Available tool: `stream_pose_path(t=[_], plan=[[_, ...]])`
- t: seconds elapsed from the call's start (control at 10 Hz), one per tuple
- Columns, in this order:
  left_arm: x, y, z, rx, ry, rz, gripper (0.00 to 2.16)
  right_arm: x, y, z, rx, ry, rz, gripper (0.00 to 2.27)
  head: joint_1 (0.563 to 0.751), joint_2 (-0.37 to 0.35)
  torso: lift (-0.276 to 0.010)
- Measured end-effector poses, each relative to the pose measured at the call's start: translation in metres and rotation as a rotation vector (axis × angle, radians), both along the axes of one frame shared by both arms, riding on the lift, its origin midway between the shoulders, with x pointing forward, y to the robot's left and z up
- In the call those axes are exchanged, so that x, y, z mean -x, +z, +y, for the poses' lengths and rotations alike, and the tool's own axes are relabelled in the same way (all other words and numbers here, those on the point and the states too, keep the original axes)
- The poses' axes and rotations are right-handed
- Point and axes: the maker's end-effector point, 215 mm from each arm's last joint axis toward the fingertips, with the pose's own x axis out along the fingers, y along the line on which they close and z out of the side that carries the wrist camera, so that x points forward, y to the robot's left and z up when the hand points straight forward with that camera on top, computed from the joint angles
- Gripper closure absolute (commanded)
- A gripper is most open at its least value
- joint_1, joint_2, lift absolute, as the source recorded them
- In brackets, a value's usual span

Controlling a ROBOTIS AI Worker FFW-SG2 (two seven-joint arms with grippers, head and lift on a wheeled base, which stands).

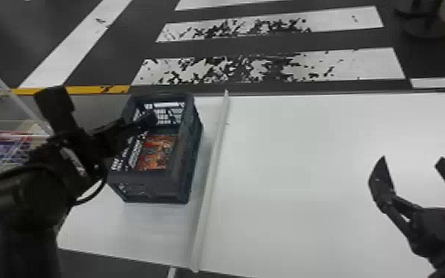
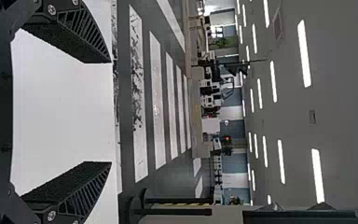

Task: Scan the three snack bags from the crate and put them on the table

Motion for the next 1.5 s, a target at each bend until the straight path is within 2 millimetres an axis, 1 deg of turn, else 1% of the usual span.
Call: stream_pose_path(t=[0.2, 0.3, 0.5, 0.6, 0.8, 1.0, 1.1, 1.3, 1.5], plan=[[-0.018, -0.02, 0.016, 0.014, 0.002, 0.1, 0.09, 0.003, -0.019, 0.001, 0.032, 0.011, 0.032, 0.11, 0.695, 0.259, -0.094], [-0.027, -0.026, 0.019, 0.011, 0.002, 0.129, 0.09, 0.002, -0.027, 0.001, 0.044, 0.015, 0.048, 0.11, 0.695, 0.261, -0.094], [-0.044, -0.037, 0.015, -0.037, -0.003, 0.182, 0.09, 0.0, -0.036, 0.0, 0.06, 0.019, 0.07, 0.11, 0.695, 0.25, -0.094], [-0.049, -0.048, 0.01, -0.056, -0.007, 0.222, 0.09, 0.0, -0.039, -0.002, 0.066, 0.018, 0.076, 0.11, 0.695, 0.24, -0.094], [-0.049, -0.074, -0.002, -0.072, -0.021, 0.328, 0.09, 0.0, -0.04, -0.003, 0.071, 0.02, 0.078, 0.11, 0.695, 0.227, -0.094], [-0.041, -0.088, -0.001, -0.062, -0.016, 0.415, 0.11, -0.001, -0.037, -0.001, 0.075, 0.029, 0.072, 0.11, 0.695, 0.229, -0.094], [-0.037, -0.093, 0.001, -0.059, -0.009, 0.449, 0.2, -0.001, -0.037, -0.001, 0.076, 0.03, 0.071, 0.11, 0.695, 0.233, -0.094], [-0.029, -0.099, 0.006, -0.049, -0.006, 0.495, 0.2, 0.0, -0.037, 0.001, 0.074, 0.036, 0.07, 0.11, 0.695, 0.243, -0.094], [-0.022, -0.103, 0.018, -0.058, 0.008, 0.53, 0.2, 0.001, -0.037, 0.001, 0.073, 0.037, 0.069, 0.11, 0.695, 0.256, -0.094]])
